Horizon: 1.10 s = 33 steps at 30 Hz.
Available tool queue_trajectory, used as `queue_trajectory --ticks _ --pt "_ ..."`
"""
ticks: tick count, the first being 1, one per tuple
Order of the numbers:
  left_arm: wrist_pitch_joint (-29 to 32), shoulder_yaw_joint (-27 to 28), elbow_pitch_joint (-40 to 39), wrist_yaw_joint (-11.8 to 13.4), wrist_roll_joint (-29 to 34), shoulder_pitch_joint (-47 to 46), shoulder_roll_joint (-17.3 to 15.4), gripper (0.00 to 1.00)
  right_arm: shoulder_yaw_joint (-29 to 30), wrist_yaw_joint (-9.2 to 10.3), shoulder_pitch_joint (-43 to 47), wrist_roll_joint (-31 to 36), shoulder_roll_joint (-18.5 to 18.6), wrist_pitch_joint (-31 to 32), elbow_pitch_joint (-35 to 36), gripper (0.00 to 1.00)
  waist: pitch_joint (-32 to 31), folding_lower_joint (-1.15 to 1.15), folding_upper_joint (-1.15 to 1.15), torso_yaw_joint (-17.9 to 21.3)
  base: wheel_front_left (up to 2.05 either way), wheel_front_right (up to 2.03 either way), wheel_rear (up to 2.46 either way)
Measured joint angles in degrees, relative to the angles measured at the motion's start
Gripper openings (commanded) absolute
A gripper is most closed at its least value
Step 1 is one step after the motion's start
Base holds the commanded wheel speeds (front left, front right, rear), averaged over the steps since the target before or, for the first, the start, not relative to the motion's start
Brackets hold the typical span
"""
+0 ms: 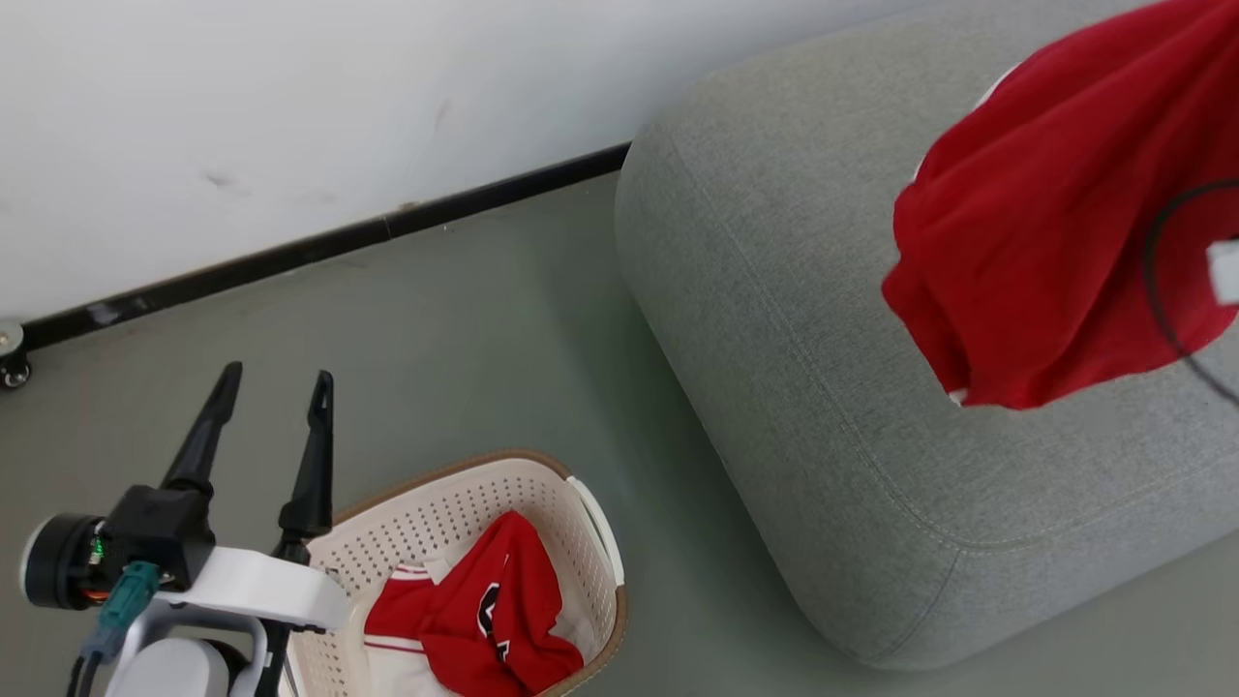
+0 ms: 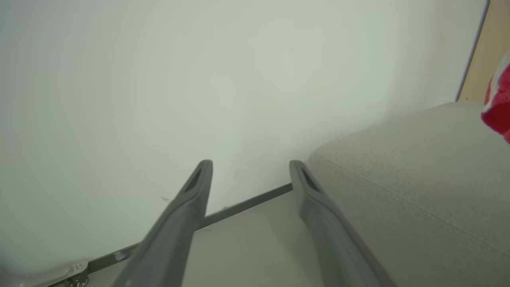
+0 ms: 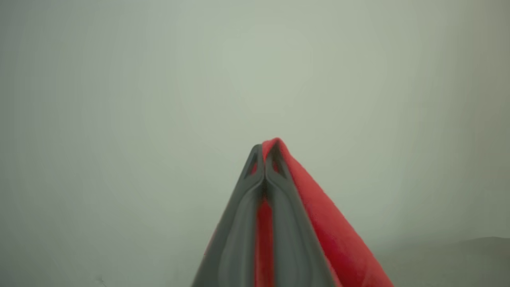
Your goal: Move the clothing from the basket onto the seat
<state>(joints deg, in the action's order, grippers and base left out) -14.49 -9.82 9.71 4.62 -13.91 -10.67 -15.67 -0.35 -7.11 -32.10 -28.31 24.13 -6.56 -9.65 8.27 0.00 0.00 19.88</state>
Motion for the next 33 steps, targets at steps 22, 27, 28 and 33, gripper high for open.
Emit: queue_trajectory --ticks 22,27,28,33 --pt "3.3 0.2 -10.3 0.4 2.7 -0.1 -5.0 1.00 5.2 0.00 -16.2 2.2 5.7 5.0 -18.1 0.00 9.6 0.00 0.00 -2.9 0.00 0.00 0.00" --pt "4.2 0.2 -12.7 0.4 3.3 -0.7 -5.8 1.00 7.5 0.00 -18.4 3.2 6.1 4.9 -22.4 0.00 11.6 0.00 0.00 -3.7 0.00 0.00 0.00" --pt "4.5 0.1 -13.1 0.3 3.4 -1.0 -5.9 1.00 7.9 0.00 -18.9 3.4 6.3 4.6 -23.1 0.00 12.0 0.00 0.00 -3.8 0.00 0.00 0.00" --pt "5.1 -0.6 -14.9 -0.1 3.7 -1.8 -6.0 1.00 8.9 0.00 -21.5 4.7 8.3 3.8 -25.8 0.00 14.0 0.00 0.00 -4.6 0.00 0.00 0.00"
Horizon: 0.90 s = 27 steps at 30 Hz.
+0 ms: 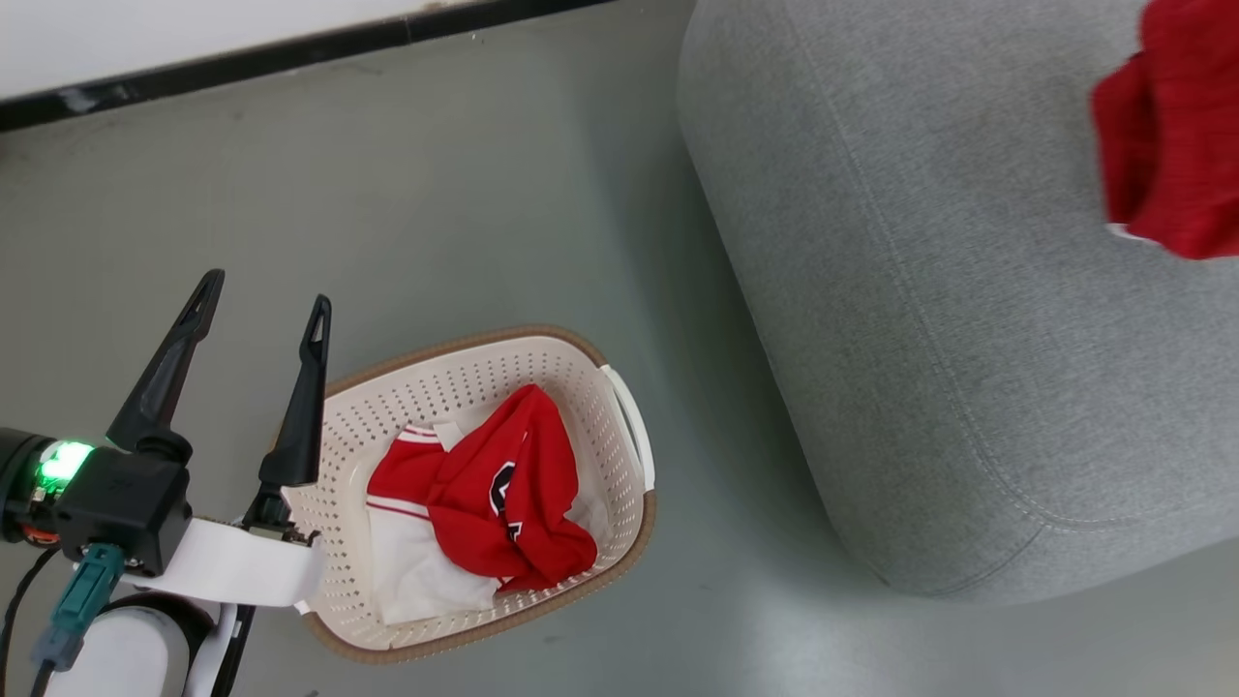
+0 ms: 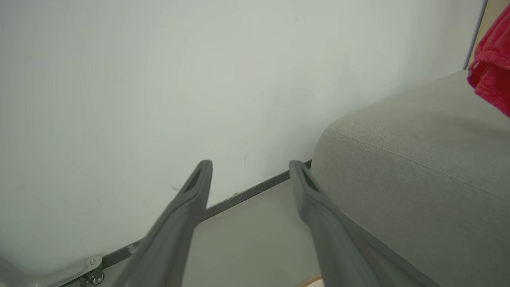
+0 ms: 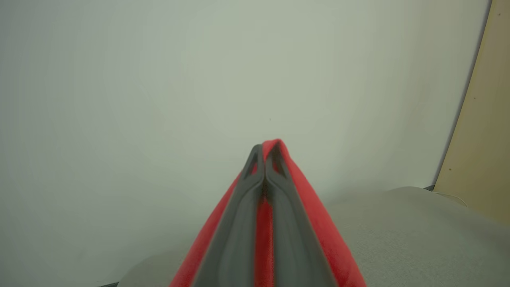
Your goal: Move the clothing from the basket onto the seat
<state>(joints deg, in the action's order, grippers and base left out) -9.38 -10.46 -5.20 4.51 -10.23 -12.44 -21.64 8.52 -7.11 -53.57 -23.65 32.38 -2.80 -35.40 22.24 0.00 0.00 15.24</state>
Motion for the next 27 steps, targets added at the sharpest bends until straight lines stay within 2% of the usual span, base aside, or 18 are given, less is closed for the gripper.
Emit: queue_trajectory --ticks 6,11,17,27 --pt "0.8 -0.8 -1.8 -0.1 0.4 -1.1 0.0 1.00 0.9 0.00 -4.2 0.7 2.5 -2.0 -1.9 0.00 2.3 0.00 0.00 -1.0 0.00 0.00 0.00" --pt "1.4 -1.2 -2.6 -0.3 0.9 -1.1 0.0 1.00 0.6 0.00 -5.1 1.7 2.4 -3.8 -4.0 0.00 4.1 0.00 0.00 -1.7 0.00 0.00 0.00" --pt "2.4 -1.6 -3.5 -0.6 1.1 -2.4 -0.3 1.00 0.5 -0.01 -4.8 2.7 -0.5 -5.5 -7.2 0.00 5.9 0.00 0.00 -2.2 0.00 0.00 0.00" --pt "3.8 -2.2 -4.8 -0.8 1.9 -3.5 -0.8 1.00 1.1 -0.01 -1.0 3.5 -5.7 -8.3 -16.4 0.00 9.3 0.00 0.00 -3.1 0.00 0.00 0.00"
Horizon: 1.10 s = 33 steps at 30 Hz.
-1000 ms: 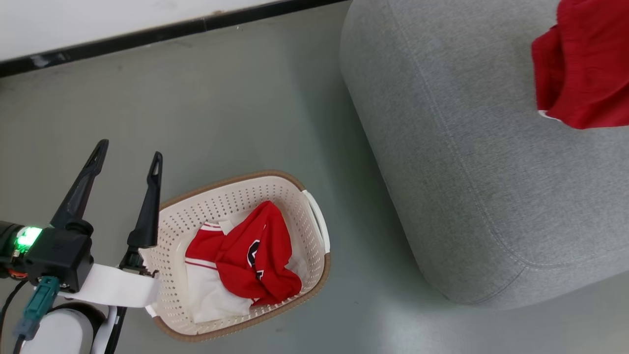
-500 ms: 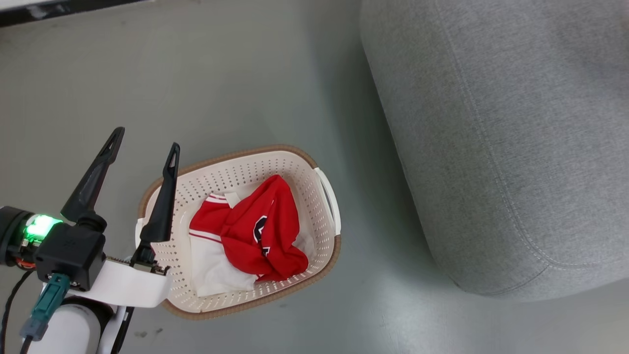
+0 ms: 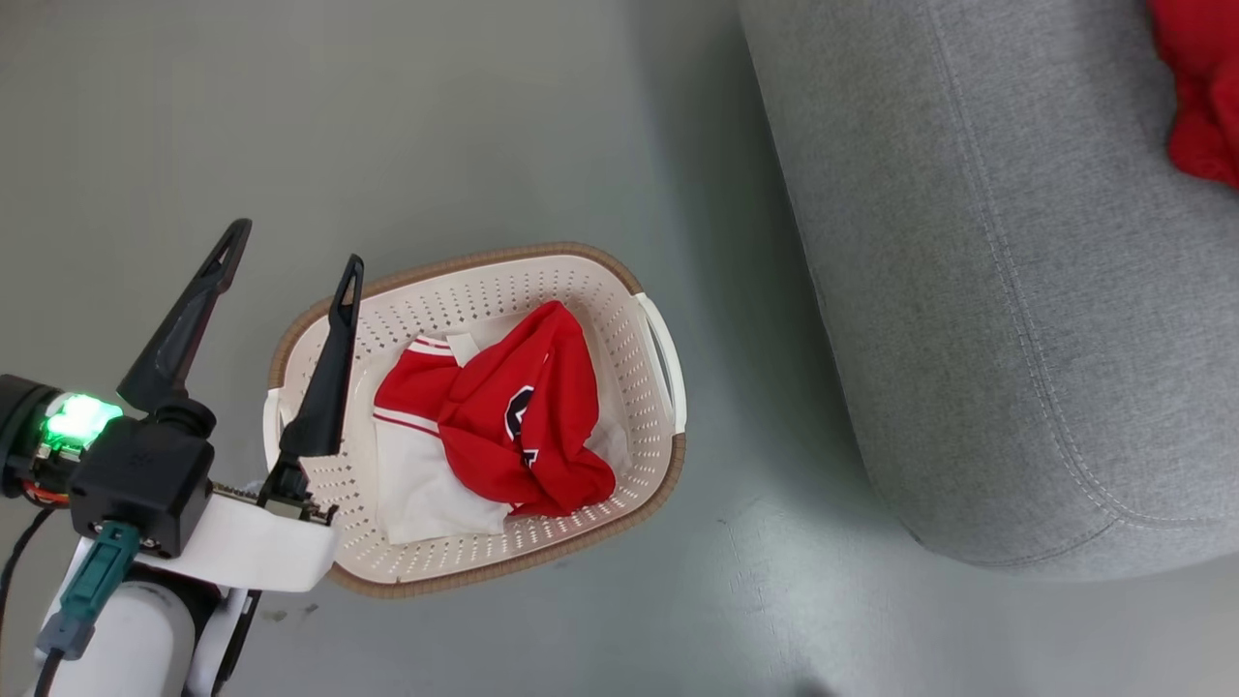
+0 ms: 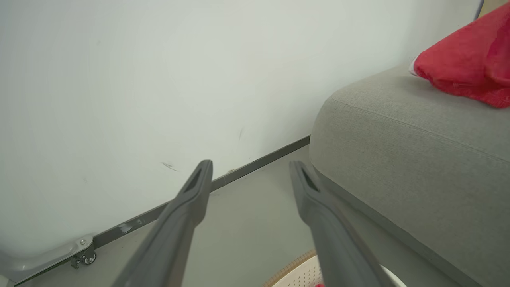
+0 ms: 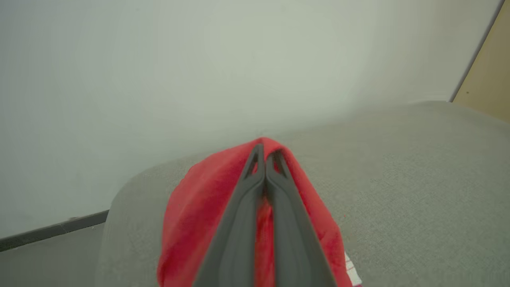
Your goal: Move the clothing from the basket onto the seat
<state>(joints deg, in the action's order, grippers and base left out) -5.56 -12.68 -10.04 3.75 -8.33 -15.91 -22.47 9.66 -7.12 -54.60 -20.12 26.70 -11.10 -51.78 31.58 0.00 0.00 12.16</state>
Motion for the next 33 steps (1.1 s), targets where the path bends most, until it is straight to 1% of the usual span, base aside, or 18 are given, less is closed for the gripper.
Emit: queue_trajectory --ticks 4,11,18,19,20,21,23,24,33 --pt "0.0 0.0 -0.5 0.0 0.1 -1.0 -0.2 1.00 0.4 0.00 0.8 0.0 -0.8 -0.5 -2.9 0.00 1.0 0.00 0.00 -0.2 0.00 0.00 0.00" --pt "0.5 0.2 -0.5 0.0 0.3 -1.3 -0.3 1.00 -0.1 0.00 2.4 1.6 -2.4 -1.2 -5.8 0.00 2.4 0.00 0.00 -0.1 0.00 0.00 0.00" --pt "-0.1 0.3 0.0 0.1 0.2 -2.0 0.2 1.00 1.4 -0.01 4.2 1.5 -2.6 -2.0 -8.9 0.00 2.6 0.00 0.00 0.5 0.00 0.00 0.00" --pt "-0.1 0.4 0.1 0.1 0.2 -2.0 0.3 1.00 1.7 -0.01 4.2 1.4 -2.6 -2.0 -9.2 0.07 2.5 0.00 0.00 0.6 0.00 0.00 0.00" --pt "-0.4 0.4 0.2 0.3 0.2 -2.0 0.5 1.00 1.8 -0.01 4.2 1.4 -2.5 -2.0 -9.3 0.32 2.5 0.00 0.00 0.7 0.00 0.00 0.00" --pt "-0.6 0.4 0.4 0.3 0.2 -2.0 0.7 1.00 1.9 -0.01 4.2 1.3 -2.5 -2.1 -9.3 0.41 2.4 0.00 0.00 0.7 0.00 0.00 0.00" --pt "-1.1 0.4 0.7 0.3 0.0 -2.0 1.0 1.00 2.0 -0.01 4.2 0.6 -2.5 -2.4 -9.3 0.96 2.2 0.00 0.00 0.9 0.00 0.00 0.00" --pt "-1.3 0.3 0.9 0.3 -0.1 -2.0 1.2 1.00 2.0 -0.01 4.2 0.1 -2.5 -2.5 -9.3 1.00 2.1 0.00 0.00 1.0 0.00 0.00 0.00" --pt "-3.3 -0.3 3.4 0.3 -0.6 -2.1 2.9 1.00 0.3 -0.01 6.7 -3.0 -4.3 -2.5 -9.3 1.00 0.8 0.00 0.00 1.5 0.00 0.00 0.00"
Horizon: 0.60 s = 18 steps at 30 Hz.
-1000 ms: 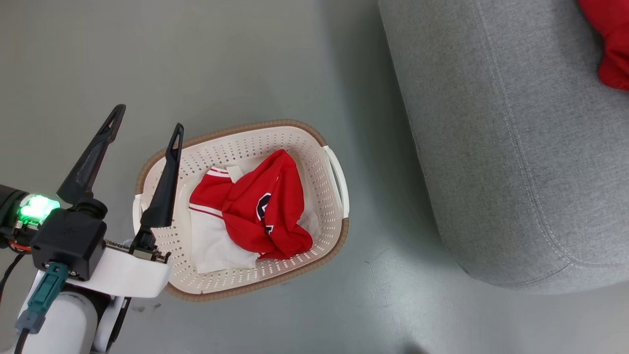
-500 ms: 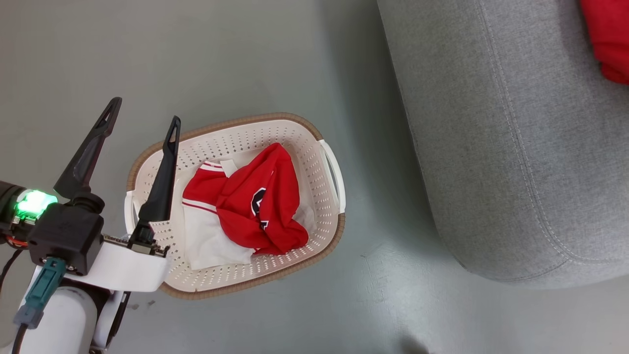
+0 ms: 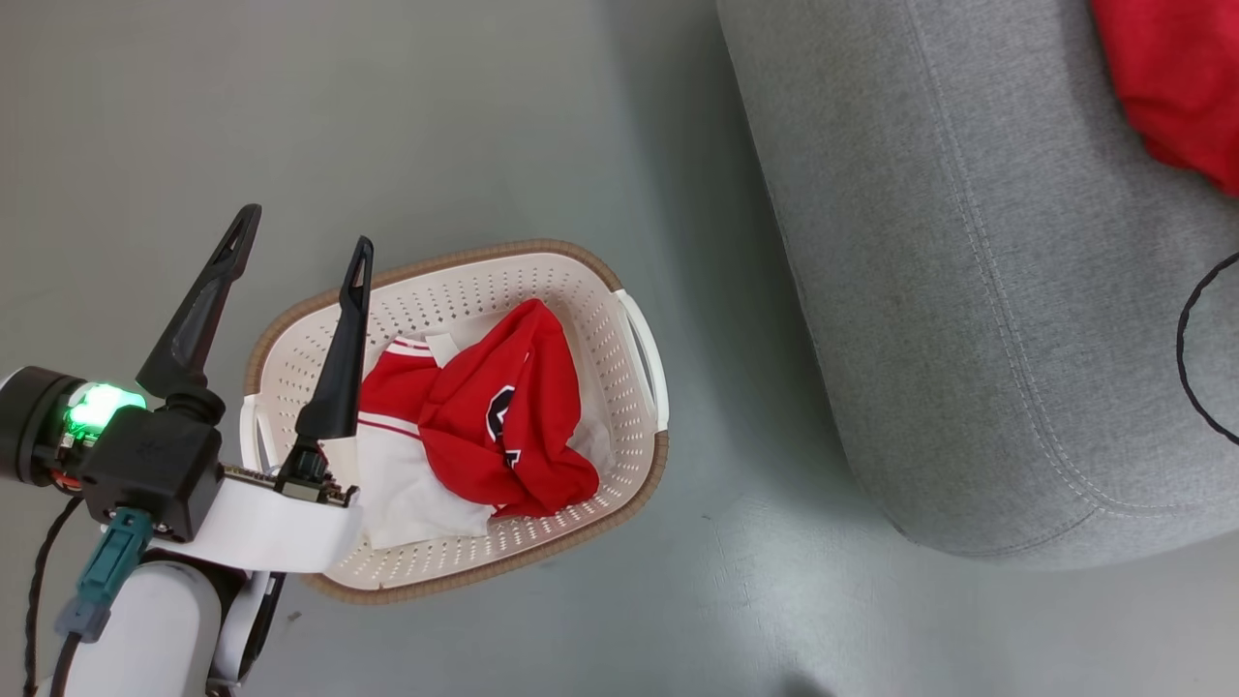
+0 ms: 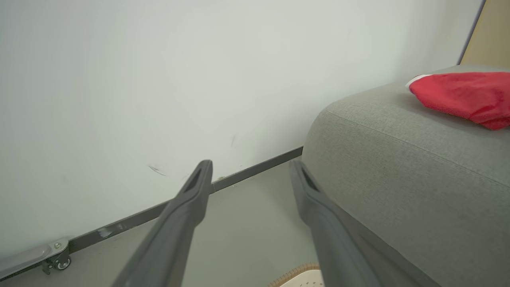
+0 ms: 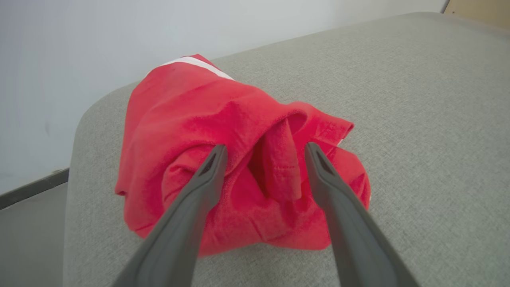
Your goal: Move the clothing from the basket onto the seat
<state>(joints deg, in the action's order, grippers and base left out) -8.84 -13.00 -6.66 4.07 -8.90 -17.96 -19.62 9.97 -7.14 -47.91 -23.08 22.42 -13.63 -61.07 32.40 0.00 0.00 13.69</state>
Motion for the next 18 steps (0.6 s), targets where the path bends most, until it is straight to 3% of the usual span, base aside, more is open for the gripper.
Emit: queue_trajectory --ticks 18 --pt "-3.8 0.0 5.5 1.0 -1.6 0.0 3.6 1.00 -7.4 0.01 7.6 -8.2 -1.0 3.6 9.4 1.00 -4.3 0.00 0.00 0.5 0.00 0.00 0.00"
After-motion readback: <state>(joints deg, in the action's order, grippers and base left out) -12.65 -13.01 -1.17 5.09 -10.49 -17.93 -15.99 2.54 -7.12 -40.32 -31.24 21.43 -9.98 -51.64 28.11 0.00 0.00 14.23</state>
